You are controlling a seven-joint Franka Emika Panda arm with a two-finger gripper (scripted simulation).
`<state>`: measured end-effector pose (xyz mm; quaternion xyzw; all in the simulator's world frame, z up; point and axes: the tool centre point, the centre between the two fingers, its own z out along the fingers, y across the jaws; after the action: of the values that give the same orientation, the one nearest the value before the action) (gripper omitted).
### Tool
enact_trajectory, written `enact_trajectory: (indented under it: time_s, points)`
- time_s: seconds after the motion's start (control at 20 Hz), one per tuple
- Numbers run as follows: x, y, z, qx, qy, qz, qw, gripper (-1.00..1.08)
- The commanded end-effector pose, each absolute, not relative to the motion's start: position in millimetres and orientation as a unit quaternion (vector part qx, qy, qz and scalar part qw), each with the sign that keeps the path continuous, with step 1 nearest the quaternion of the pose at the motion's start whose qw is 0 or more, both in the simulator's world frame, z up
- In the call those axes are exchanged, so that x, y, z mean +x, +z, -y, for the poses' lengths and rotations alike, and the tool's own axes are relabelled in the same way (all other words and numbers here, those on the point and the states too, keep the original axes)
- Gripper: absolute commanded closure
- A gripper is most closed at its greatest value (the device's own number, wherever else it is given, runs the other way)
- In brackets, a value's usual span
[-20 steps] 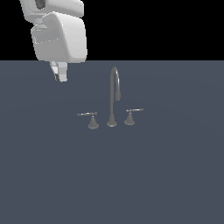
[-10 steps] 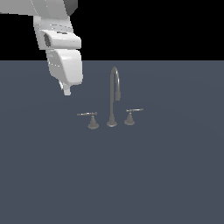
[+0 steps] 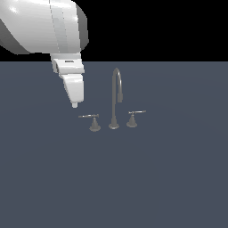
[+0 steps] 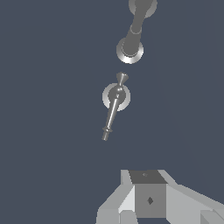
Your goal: Turn on the faucet by rotating a designated handle.
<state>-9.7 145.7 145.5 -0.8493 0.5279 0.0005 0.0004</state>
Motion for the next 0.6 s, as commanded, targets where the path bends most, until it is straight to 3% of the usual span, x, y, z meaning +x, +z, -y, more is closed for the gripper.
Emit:
enact_trajectory:
  time_s: [0.0, 0.55]
  points:
    - [4.4, 129.9, -144.6, -0.836, 0.0, -0.549, 0.0, 1.08]
    - [53.0, 78.7, -135.2, -0.784, -0.001, -0.62, -0.001, 1.08]
